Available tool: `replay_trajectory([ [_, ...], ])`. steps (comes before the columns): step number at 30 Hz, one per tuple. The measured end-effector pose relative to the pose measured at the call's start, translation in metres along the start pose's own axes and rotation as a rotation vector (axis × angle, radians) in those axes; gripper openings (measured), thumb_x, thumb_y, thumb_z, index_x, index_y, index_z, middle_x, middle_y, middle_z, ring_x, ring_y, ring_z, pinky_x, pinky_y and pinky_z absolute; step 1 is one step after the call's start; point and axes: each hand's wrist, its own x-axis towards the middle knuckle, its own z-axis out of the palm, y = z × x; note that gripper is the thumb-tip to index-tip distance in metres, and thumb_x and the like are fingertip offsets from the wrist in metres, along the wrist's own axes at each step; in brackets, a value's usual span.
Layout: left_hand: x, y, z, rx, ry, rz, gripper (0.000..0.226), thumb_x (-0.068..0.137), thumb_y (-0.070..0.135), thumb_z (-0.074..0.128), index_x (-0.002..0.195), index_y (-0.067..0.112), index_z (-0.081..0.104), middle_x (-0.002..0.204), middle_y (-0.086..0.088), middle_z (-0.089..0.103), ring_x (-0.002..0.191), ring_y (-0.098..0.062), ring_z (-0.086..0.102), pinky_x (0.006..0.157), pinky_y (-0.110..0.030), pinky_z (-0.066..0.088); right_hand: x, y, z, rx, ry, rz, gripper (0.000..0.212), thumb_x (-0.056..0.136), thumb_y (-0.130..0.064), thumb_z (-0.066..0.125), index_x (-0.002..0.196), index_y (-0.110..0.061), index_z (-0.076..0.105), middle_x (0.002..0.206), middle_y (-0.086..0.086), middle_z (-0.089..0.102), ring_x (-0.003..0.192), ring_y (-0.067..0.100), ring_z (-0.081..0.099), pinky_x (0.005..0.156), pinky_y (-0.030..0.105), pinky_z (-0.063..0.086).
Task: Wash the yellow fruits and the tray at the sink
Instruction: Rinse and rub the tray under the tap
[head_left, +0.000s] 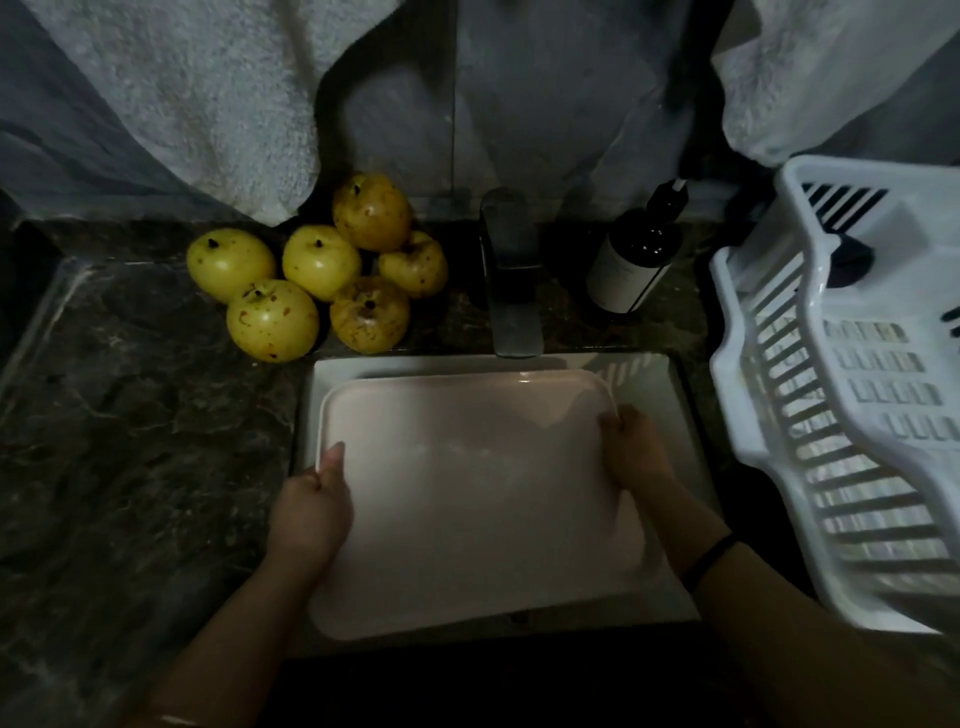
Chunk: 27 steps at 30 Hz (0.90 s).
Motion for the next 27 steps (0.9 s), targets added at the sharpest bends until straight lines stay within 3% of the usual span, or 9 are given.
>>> replay_trajectory([
  [7, 0.0, 0.004, 0.002, 0.034, -0.016, -0.034, 0.069, 0.102, 0.039, 0.028, 0.082, -0.017, 0.062, 0.087, -0.036, 0.06, 0.093, -0.044, 0.06, 0.079, -0.038, 0.039, -0.026, 0.034, 0.008, 0.191, -0.087, 0.109, 0.026, 0.098, -0.005, 0.038, 0.118, 0.003, 0.053, 0.111, 0.028, 0.059, 0.093, 0.032, 0.057, 0.075, 0.032, 0.043],
  [9, -0.003, 0.007, 0.002, 0.045, -0.041, -0.027, 0.068, 0.101, 0.038, 0.03, 0.083, -0.019, 0.062, 0.09, -0.038, 0.06, 0.093, -0.045, 0.06, 0.079, -0.039, 0.039, -0.035, 0.041, 0.007, 0.249, -0.056, 0.117, 0.026, 0.099, -0.004, 0.039, 0.117, 0.005, 0.055, 0.112, 0.028, 0.059, 0.1, 0.035, 0.058, 0.078, 0.033, 0.042],
  [12, -0.005, 0.01, 0.003, 0.022, -0.066, -0.101, 0.057, 0.102, 0.034, 0.034, 0.11, -0.018, 0.058, 0.105, -0.038, 0.059, 0.101, -0.045, 0.058, 0.084, -0.041, 0.042, -0.042, 0.043, 0.006, 0.263, -0.016, 0.194, 0.034, 0.102, -0.02, 0.037, 0.121, 0.003, 0.054, 0.119, 0.024, 0.058, 0.111, 0.037, 0.055, 0.087, 0.033, 0.042],
  [15, -0.004, 0.006, 0.002, -0.063, -0.089, -0.136, 0.046, 0.103, 0.021, 0.031, 0.142, -0.002, 0.036, 0.121, -0.031, 0.056, 0.108, -0.04, 0.056, 0.089, -0.039, 0.039, -0.04, 0.048, 0.003, 0.074, -0.091, 0.218, 0.047, 0.105, -0.028, 0.025, 0.141, -0.002, 0.04, 0.126, 0.024, 0.054, 0.114, 0.034, 0.054, 0.089, 0.033, 0.038],
  [18, -0.008, 0.007, 0.001, -0.072, -0.118, -0.146, 0.054, 0.102, 0.035, 0.036, 0.111, -0.016, 0.055, 0.111, -0.035, 0.058, 0.107, -0.044, 0.056, 0.075, -0.032, 0.036, -0.038, 0.046, 0.003, -0.101, -0.036, 0.166, 0.058, 0.101, -0.046, 0.026, 0.119, 0.0, 0.056, 0.118, 0.023, 0.06, 0.109, 0.035, 0.058, 0.089, 0.037, 0.042],
  [20, -0.006, 0.007, 0.004, -0.068, -0.137, -0.139, 0.062, 0.101, 0.04, 0.033, 0.102, -0.015, 0.062, 0.097, -0.032, 0.059, 0.097, -0.041, 0.059, 0.072, -0.029, 0.032, -0.042, 0.036, 0.01, -0.276, 0.073, 0.075, 0.05, 0.102, -0.045, 0.024, 0.123, -0.009, 0.053, 0.123, 0.016, 0.058, 0.111, 0.033, 0.057, 0.091, 0.038, 0.043],
  [22, -0.006, 0.009, 0.003, -0.04, -0.152, -0.125, 0.06, 0.101, 0.04, 0.032, 0.107, -0.011, 0.063, 0.098, -0.028, 0.059, 0.093, -0.036, 0.057, 0.072, -0.028, 0.03, -0.048, 0.026, 0.023, -0.381, 0.139, -0.004, 0.057, 0.101, -0.046, 0.021, 0.142, -0.01, 0.035, 0.143, 0.015, 0.043, 0.126, 0.032, 0.046, 0.101, 0.04, 0.037],
  [24, -0.004, 0.011, 0.004, -0.092, -0.17, -0.133, 0.057, 0.101, 0.038, 0.035, 0.114, -0.012, 0.058, 0.11, -0.032, 0.058, 0.104, -0.042, 0.056, 0.073, -0.028, 0.031, -0.056, 0.012, 0.037, -0.456, 0.135, -0.144, 0.07, 0.095, -0.054, 0.006, 0.151, -0.013, 0.018, 0.157, 0.017, 0.019, 0.143, 0.034, 0.022, 0.114, 0.047, 0.017],
  [27, -0.002, 0.014, 0.007, -0.104, -0.213, -0.11, 0.057, 0.1, 0.042, 0.039, 0.101, -0.01, 0.062, 0.105, -0.032, 0.062, 0.101, -0.043, 0.058, 0.074, -0.032, 0.039, -0.067, -0.013, 0.061, -0.442, -0.07, -0.358, 0.074, 0.089, -0.06, -0.01, 0.153, -0.024, 0.0, 0.161, 0.004, -0.007, 0.148, 0.024, -0.008, 0.116, 0.046, -0.009],
])
